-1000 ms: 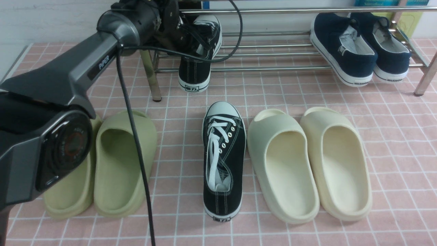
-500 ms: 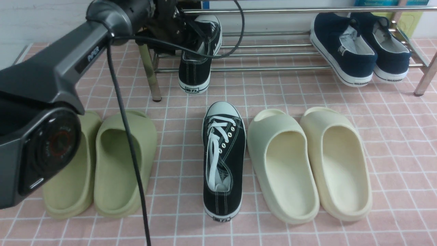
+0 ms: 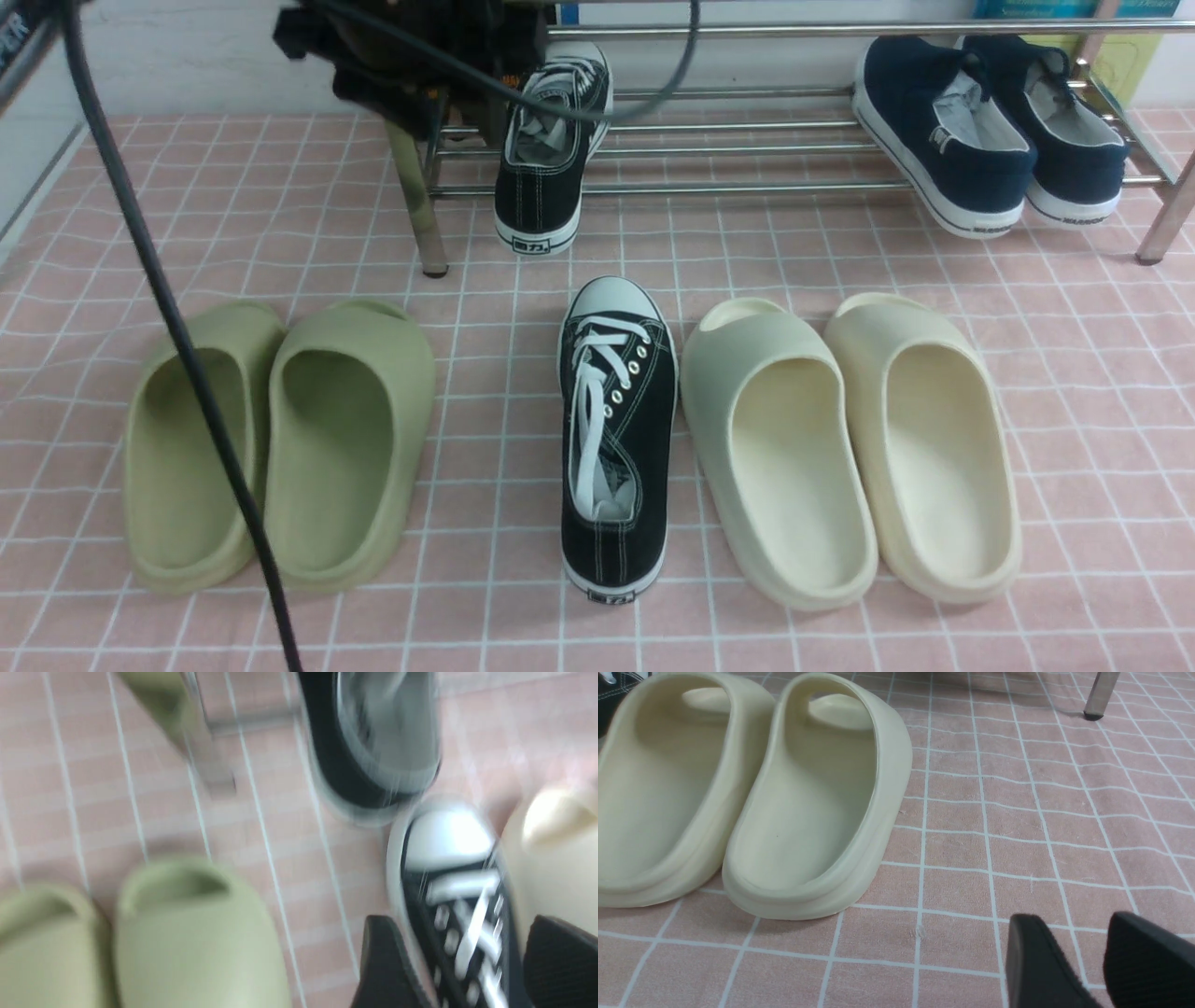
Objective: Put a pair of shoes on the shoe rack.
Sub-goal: Use the left arm to grab the shoe closest to it
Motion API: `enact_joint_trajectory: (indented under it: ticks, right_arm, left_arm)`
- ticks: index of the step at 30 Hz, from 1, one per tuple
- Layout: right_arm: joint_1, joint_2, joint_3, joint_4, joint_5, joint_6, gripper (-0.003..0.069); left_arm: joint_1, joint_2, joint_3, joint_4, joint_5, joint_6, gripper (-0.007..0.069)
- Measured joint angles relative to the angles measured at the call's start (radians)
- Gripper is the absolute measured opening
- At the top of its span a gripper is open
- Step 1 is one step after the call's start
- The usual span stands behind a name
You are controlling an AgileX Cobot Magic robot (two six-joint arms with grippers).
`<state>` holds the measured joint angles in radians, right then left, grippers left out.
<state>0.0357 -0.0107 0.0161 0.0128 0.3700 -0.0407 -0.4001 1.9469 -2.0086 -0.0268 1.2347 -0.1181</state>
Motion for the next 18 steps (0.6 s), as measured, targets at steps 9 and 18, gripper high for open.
enact_joint_trajectory:
  ticks: [9, 18]
  right_arm:
    - [0.000, 0.000, 0.000, 0.000, 0.000, 0.000, 0.0239]
    - [0.000, 0.000, 0.000, 0.000, 0.000, 0.000, 0.0239]
  left_arm:
    - [-0.245, 0.016, 0.354, 0.050, -0.162, -0.064, 0.0423]
    - [-0.260, 0.016, 0.367, 0.207, -0.239, -0.248, 0.0425]
